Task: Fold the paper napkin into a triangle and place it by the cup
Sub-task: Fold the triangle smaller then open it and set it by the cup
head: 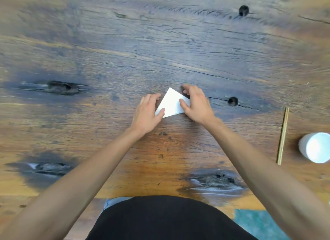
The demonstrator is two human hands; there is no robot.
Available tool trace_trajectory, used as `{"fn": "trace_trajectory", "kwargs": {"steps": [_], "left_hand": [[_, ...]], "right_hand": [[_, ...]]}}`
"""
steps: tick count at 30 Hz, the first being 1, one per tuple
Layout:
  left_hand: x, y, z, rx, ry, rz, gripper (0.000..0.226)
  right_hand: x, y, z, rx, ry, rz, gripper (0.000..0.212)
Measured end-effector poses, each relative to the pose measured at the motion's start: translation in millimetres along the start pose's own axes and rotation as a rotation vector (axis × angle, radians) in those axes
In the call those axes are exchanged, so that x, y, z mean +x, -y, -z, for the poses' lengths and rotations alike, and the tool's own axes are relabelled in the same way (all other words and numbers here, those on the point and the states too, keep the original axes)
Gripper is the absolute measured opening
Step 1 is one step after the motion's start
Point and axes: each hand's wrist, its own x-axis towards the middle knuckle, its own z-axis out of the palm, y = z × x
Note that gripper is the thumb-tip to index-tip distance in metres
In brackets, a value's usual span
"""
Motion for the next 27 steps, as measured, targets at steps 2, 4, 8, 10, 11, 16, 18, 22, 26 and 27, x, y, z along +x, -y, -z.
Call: {"fn": "trace_trajectory", "kwargs": {"steps": [2, 4, 8, 10, 11, 16, 18, 22, 26, 27], "left_hand": [[5, -5, -7, 0.037, 0.024, 0.019, 0.058], [8, -8, -13, 0.05, 0.005, 0.047, 0.061], [9, -4, -19, 0.088, -0.005, 0.08, 0.066], [9, -3, -20, 0.09, -0.007, 0.079, 0.067], [9, -2, -20, 0.087, -0.007, 0.078, 0.067], [9, -1, -21, 0.096, 0.0, 0.08, 0.066], [10, -1, -21, 0.106, -0.002, 0.079, 0.065], [9, -3, -23, 0.106, -0.013, 0.081, 0.064], [9, -3, -24, 0.097, -0.016, 0.075, 0.062], [9, -3, -23, 0.093, -0.016, 0.075, 0.062]], "right_hand": [[7, 4, 1, 0.01, 0.042, -0.049, 0.054], [12, 6, 2, 0.04, 0.08, -0.106, 0.055], [22, 7, 3, 0.06, 0.137, -0.199, 0.047], [25, 9, 4, 0.055, 0.165, -0.245, 0.039], [26, 10, 4, 0.059, 0.176, -0.272, 0.032], [25, 15, 5, 0.125, 0.172, -0.35, 0.017], [23, 16, 3, 0.13, 0.17, -0.356, 0.016], [18, 22, 0, 0.115, 0.141, -0.343, 0.024], [17, 27, -5, 0.039, 0.131, -0.335, 0.032], [17, 28, -5, 0.049, 0.134, -0.351, 0.03]]}}
